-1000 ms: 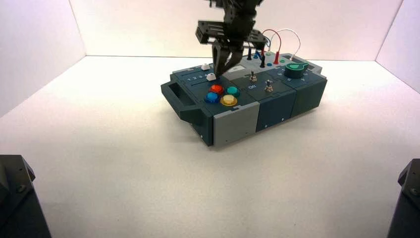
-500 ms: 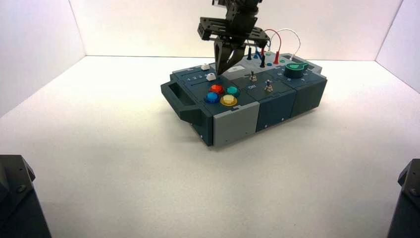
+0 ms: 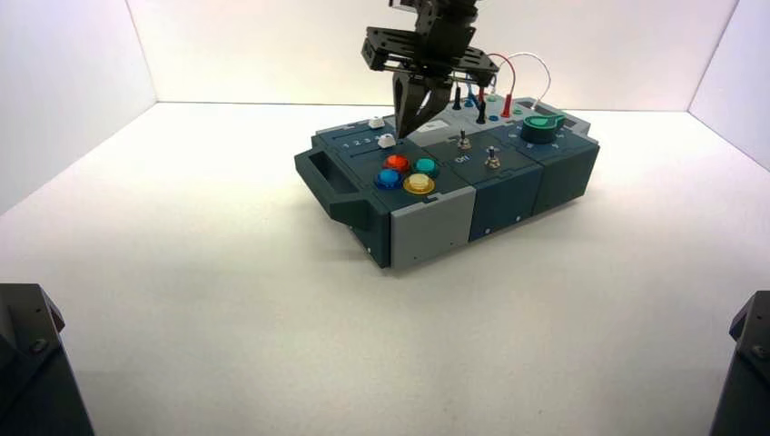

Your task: Move the bottom slider to position 3.

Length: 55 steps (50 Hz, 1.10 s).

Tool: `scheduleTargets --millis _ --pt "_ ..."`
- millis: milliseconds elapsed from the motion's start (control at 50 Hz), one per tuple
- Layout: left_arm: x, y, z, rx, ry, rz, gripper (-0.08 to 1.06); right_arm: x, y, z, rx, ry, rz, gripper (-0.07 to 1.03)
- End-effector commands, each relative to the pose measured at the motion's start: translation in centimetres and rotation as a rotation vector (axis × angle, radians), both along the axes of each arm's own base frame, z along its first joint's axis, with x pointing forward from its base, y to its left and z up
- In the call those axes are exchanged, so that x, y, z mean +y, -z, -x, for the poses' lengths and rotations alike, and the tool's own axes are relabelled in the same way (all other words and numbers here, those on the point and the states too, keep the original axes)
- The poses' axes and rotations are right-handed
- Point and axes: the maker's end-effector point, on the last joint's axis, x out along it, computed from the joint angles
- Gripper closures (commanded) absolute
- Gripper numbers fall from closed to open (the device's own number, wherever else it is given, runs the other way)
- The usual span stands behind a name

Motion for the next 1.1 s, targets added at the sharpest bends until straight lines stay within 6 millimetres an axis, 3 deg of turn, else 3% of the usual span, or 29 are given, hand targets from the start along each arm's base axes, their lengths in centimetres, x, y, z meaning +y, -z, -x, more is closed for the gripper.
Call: scheduleTargets --millis 20,1100 --pt "0.07 -0.98 -0.32 -0.021 -0.010 0.010 1.01 1.24 -1.19 -0.39 -0.026 -0.005 -0.028 0.98" --pt "0.07 -1.02 -0.30 -0.021 -0.010 0.012 1.01 2.04 -1.15 -0.41 -0.016 -0.010 -0.037 0.98"
